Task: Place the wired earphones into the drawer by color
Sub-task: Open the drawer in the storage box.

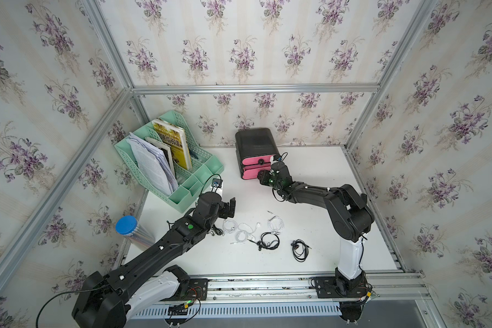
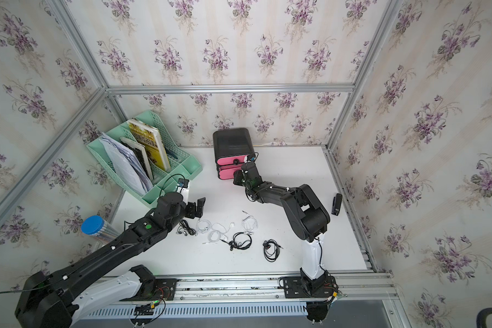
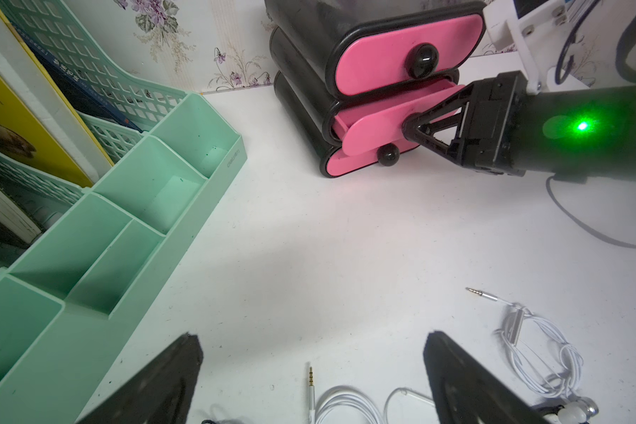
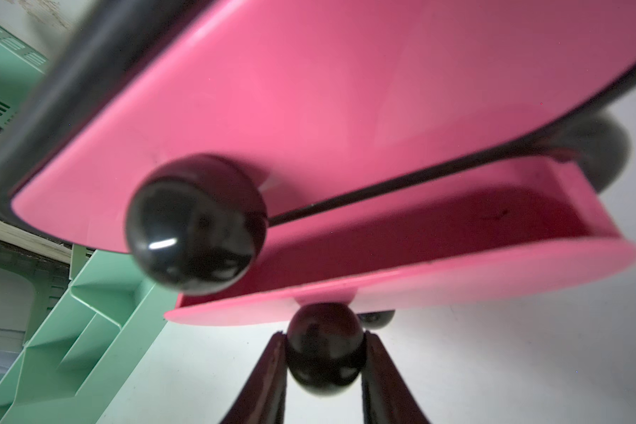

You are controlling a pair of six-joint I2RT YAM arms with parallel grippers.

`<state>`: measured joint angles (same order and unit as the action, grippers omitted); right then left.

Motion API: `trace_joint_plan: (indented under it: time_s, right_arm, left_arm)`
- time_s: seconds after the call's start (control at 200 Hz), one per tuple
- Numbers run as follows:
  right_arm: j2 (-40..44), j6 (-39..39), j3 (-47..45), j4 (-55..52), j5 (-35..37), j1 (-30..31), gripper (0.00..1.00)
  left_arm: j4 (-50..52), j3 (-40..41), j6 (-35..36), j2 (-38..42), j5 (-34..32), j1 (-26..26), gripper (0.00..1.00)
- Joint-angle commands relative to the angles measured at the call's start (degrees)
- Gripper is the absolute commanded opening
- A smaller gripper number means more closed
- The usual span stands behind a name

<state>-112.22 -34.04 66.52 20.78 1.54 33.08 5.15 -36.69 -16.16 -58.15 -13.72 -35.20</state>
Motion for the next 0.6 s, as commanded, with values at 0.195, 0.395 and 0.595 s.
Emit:
trace_joint_plan:
  time_s: [0.195, 0.395, 0.595]
  right_arm:
    - [4.66, 0.25, -5.21, 0.26, 0.48, 0.57, 0.32]
    - [7.90, 0.29, -8.57, -0.27, 0.52, 1.42, 0.31]
    - [11.41, 0.26, -12.24, -0.82, 0.83, 1.76, 0.31]
  left_arm:
    - [0.01, -0.33, -0.26, -0.21, -0.46, 0.05, 0.99]
    - [-0.05, -0.32, -0.28, -0.26, -0.28, 0.04, 0.99]
    - [-0.05, -0.32, -0.31, -0.30, -0.29, 0.04, 0.99]
